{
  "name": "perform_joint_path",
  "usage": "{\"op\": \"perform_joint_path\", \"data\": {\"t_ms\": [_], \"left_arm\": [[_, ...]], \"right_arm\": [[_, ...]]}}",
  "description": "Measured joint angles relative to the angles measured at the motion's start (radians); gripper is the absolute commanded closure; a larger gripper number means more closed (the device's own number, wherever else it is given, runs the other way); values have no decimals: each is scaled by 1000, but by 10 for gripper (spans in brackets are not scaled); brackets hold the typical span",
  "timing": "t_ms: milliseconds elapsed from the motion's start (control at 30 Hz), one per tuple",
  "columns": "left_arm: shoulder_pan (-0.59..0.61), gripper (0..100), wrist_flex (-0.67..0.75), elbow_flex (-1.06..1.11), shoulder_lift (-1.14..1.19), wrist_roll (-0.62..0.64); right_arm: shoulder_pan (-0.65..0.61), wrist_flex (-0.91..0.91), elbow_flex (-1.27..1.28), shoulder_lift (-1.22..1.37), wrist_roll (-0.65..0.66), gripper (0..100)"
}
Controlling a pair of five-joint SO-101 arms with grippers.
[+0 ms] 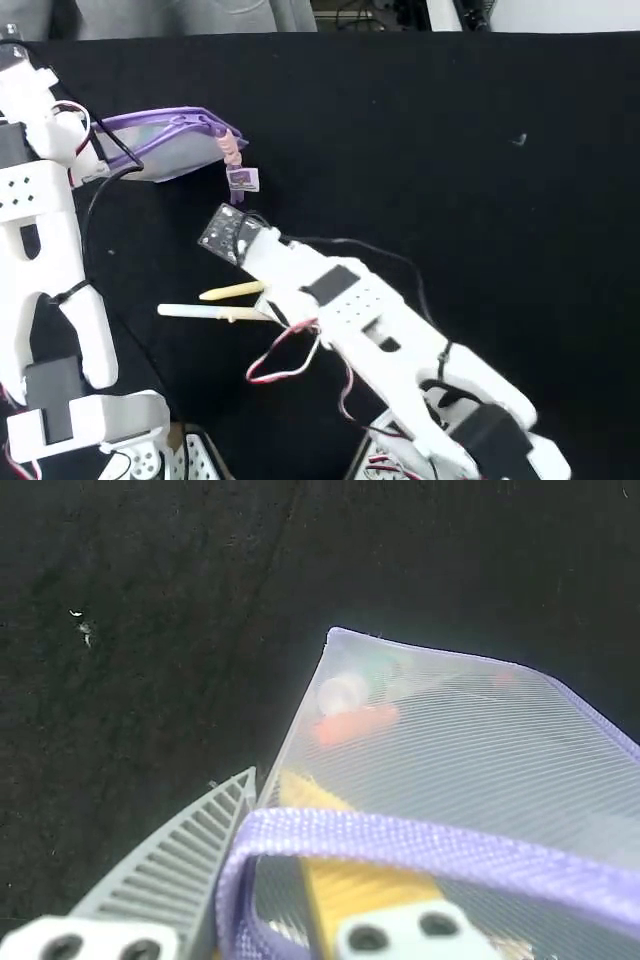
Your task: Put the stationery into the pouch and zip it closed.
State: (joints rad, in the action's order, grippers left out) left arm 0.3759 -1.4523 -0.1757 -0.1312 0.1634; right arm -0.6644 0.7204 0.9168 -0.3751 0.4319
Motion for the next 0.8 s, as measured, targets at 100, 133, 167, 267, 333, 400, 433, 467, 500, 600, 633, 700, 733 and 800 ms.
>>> {"op": "perform_joint_path", "data": {"t_ms": [100, 133, 167, 267, 333, 400, 433, 467, 500, 600, 633, 700, 733, 800], "left_arm": [[0, 971, 2, 0, 0, 0], [2, 971, 6, 0, 0, 0], [6, 971, 9, 2, 0, 0], [8, 971, 12, 2, 5, 0], [8, 971, 15, 2, 5, 0], [8, 971, 15, 2, 5, 0], [8, 971, 15, 2, 5, 0], [8, 971, 15, 2, 5, 0], [8, 971, 15, 2, 5, 0], [15, 971, 15, 2, 5, 0], [23, 971, 15, 2, 5, 0], [40, 971, 20, 2, 9, 0], [44, 971, 21, 2, 11, 0], [51, 971, 23, 2, 11, 0]], "right_arm": [[0, 17, -11, 20, 64, 759], [-5, 20, -11, 25, 74, 759], [-15, 20, -11, 31, 81, 759], [-34, 20, -12, 61, 91, 759], [-41, 20, -41, 97, 100, 759], [-43, 20, -77, 147, 112, 759], [-41, 20, -95, 173, 118, 759], [-41, 20, -114, 203, 127, 759], [-41, 20, -133, 232, 137, 759], [-41, 20, -180, 313, 170, 760], [-41, 20, -187, 333, 178, 763], [-41, 20, -206, 361, 184, 798], [-41, 20, -215, 373, 187, 822], [-41, 20, -235, 394, 190, 863]]}}
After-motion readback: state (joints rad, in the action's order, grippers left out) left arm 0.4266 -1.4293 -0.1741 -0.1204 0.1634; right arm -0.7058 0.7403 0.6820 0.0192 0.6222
